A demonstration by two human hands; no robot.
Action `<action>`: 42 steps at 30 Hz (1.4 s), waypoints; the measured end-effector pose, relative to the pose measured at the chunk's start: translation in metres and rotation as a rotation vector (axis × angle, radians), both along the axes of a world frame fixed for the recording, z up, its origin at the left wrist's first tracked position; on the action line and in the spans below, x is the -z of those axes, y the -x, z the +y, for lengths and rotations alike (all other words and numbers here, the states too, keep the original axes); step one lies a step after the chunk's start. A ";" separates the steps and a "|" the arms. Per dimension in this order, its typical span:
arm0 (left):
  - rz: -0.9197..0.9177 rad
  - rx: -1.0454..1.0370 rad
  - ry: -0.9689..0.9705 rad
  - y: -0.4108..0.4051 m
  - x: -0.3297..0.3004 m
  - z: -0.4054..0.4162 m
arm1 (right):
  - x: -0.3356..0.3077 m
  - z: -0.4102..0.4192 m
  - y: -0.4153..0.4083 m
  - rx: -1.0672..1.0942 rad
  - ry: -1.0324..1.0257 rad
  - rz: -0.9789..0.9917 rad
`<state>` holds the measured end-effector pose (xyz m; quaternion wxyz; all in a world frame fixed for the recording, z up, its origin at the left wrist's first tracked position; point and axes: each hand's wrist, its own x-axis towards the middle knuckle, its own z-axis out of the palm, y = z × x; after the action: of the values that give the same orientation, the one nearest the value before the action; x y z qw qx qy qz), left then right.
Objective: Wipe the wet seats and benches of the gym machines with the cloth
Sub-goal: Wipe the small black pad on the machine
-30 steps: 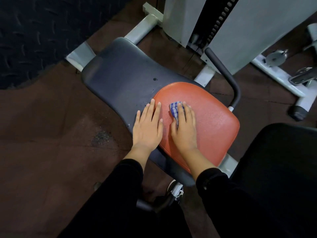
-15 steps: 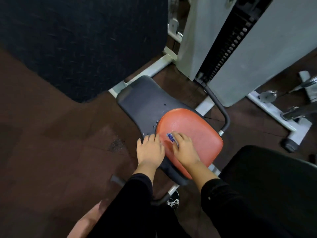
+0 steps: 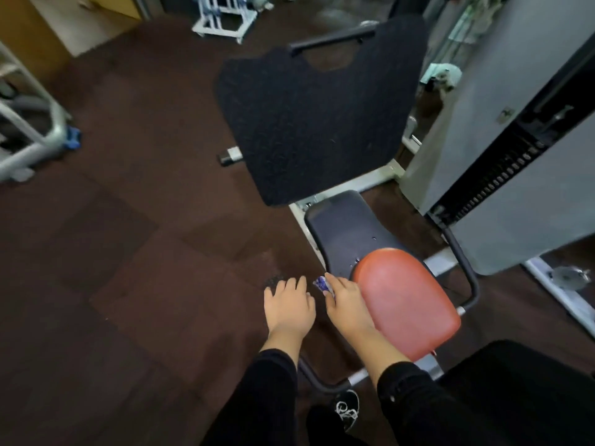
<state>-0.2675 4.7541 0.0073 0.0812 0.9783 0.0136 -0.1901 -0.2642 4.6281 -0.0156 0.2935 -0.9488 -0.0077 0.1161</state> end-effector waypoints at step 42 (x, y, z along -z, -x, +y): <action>0.013 -0.500 -0.022 -0.208 -0.047 0.509 | -0.035 0.527 -0.273 -0.505 -0.022 -0.055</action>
<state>-0.0593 5.2629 0.0541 0.1148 0.9442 0.2576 -0.1705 0.0092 5.1547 0.0198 0.2654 -0.9163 -0.2538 0.1600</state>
